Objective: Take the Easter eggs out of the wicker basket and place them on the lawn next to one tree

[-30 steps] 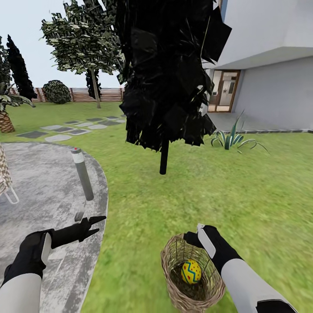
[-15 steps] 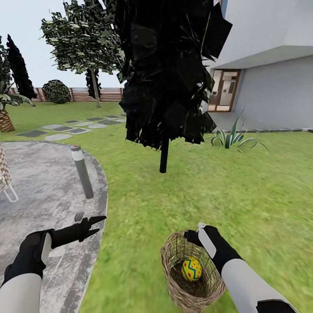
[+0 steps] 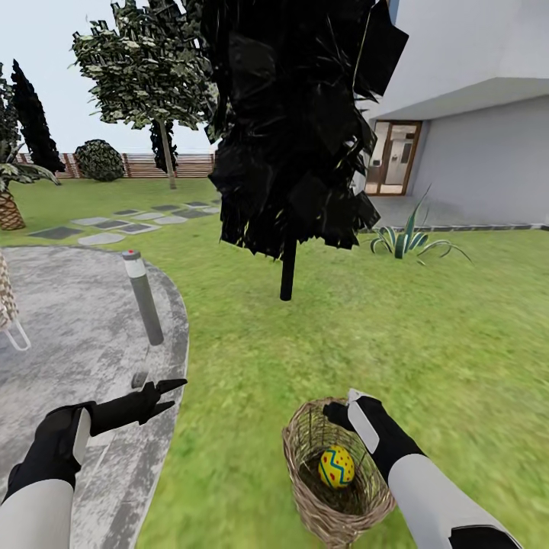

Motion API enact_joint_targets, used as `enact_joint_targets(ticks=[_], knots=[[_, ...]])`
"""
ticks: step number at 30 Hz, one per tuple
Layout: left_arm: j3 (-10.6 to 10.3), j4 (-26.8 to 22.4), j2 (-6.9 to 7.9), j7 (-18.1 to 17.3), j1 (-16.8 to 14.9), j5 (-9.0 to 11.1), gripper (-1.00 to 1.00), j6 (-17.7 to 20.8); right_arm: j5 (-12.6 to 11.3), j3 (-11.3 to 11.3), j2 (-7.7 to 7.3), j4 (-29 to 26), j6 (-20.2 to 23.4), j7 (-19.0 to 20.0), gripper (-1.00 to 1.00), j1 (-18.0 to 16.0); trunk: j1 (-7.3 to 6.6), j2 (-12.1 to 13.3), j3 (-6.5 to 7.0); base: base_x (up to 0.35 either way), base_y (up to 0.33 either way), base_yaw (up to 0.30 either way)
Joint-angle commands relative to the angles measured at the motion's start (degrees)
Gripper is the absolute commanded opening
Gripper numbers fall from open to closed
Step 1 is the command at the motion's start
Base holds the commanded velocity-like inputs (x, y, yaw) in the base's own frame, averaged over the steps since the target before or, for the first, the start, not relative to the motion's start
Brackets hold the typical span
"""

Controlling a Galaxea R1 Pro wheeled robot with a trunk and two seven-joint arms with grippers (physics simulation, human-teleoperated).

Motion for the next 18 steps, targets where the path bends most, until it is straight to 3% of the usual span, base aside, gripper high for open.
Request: enact_joint_targets(ticks=[1,9,18], knots=[[0.20,-0.03,-0.04,-0.56,-0.07,-0.58,1.00,0.39,-0.60,0.09,-0.02,-0.08,0.11,-0.49,1.00,-0.02,0.22,-0.44,-0.24,0.000,0.000,0.000],[0.19,-0.03,-0.03,-0.56,-0.07,-0.58,1.00,0.39,-0.58,-3.12,-0.02,-0.05,-0.04,-0.60,1.00,-0.02,1.98,-3.65,-1.68,0.000,0.000,0.000],[0.17,-0.03,-0.04,-0.56,-0.07,-0.58,1.00,0.39,-0.66,-3.63,0.05,-0.05,-3.46,-0.95,1.00,-0.02,3.95,-7.26,-3.29,0.000,0.000,0.000]])
